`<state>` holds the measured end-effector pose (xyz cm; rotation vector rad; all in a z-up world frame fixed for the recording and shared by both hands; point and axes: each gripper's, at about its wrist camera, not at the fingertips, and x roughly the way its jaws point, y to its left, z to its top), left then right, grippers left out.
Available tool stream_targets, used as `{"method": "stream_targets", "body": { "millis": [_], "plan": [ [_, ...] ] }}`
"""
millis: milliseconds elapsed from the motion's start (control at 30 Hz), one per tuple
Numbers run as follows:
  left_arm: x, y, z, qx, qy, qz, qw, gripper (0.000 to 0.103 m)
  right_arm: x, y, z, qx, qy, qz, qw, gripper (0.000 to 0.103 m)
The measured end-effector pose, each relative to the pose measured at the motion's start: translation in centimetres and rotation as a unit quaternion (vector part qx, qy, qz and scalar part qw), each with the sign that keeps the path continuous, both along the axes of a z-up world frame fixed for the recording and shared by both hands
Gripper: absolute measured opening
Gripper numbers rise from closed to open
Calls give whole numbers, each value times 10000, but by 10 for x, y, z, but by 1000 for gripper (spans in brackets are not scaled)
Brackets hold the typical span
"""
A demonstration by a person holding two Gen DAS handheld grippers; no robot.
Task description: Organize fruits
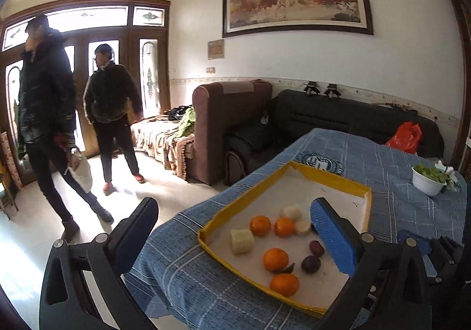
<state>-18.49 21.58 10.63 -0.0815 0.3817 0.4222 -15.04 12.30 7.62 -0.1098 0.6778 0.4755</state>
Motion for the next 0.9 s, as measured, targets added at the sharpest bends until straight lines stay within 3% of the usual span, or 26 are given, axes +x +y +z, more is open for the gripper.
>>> {"method": "stream_targets", "body": {
  "millis": [133, 300, 467, 633, 767, 900],
  "plan": [
    [0, -1, -10, -168, -1, -405, 9990, 103, 0, -9, 5, -341, -33, -447, 9984, 85],
    [-12, 17, -6, -313, -323, -487, 9978, 103, -11, -18, 12, -403, -15, -940, 9948, 85],
    [-18, 12, 10, 278, -612, -175, 9976, 103, -41, -31, 16, -174, -194, -1210, 9923, 86],
    [-30, 1, 20, 528, -622, 295, 9962, 103, -55, -43, 13, -171, -201, -1164, 9929, 86],
    [-45, -7, 25, 669, -732, 834, 9916, 103, -60, -43, 12, -133, -213, -777, 9967, 87],
    [-36, -13, 28, 331, -276, 456, 9980, 103, -61, -36, 11, -19, -166, -321, 9993, 87]
  ]
}}
